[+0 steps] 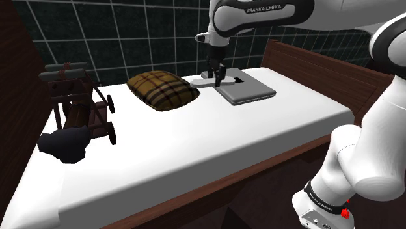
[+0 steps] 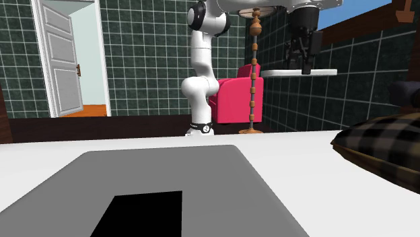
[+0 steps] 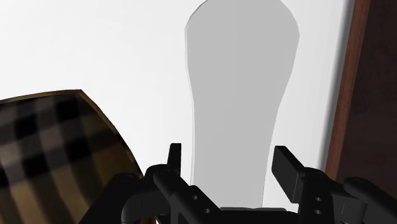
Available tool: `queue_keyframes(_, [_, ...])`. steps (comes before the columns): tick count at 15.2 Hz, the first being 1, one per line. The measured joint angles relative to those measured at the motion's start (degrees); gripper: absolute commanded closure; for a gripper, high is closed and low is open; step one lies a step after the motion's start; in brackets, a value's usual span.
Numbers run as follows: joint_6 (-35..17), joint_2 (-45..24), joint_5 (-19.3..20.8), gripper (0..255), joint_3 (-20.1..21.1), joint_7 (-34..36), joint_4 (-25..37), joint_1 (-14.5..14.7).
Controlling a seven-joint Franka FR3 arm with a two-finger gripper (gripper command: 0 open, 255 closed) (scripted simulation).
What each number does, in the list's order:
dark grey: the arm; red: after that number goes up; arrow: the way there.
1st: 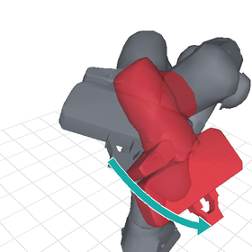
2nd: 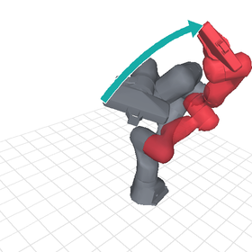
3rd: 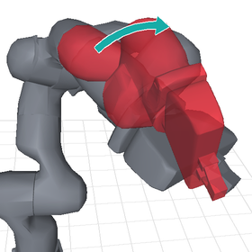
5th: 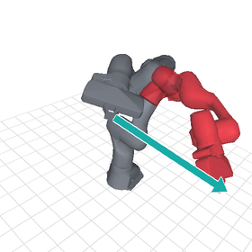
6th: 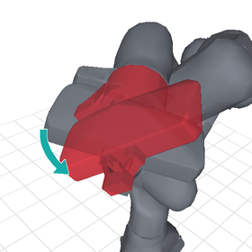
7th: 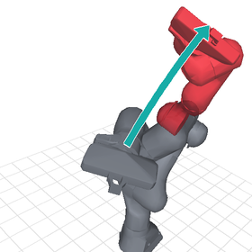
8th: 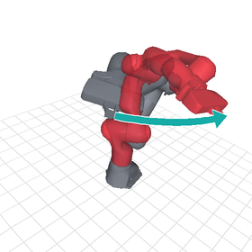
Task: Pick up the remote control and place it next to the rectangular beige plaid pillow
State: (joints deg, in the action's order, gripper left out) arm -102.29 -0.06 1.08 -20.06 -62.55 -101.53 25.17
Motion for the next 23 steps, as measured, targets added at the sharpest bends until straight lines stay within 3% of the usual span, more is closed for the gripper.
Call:
queue_keyframes(12, [5.8, -18.0, -4.6, 255, 4.9, 9.8, 23.1, 4.7])
queue_keyframes(18, [14.9, -33.2, -7.1, 255, 6.9, 14.2, 47.2, 5.1])
queue_keyframes(23, [11.5, -33.2, -7.0, 255, 7.0, 14.9, 43.7, 6.0])
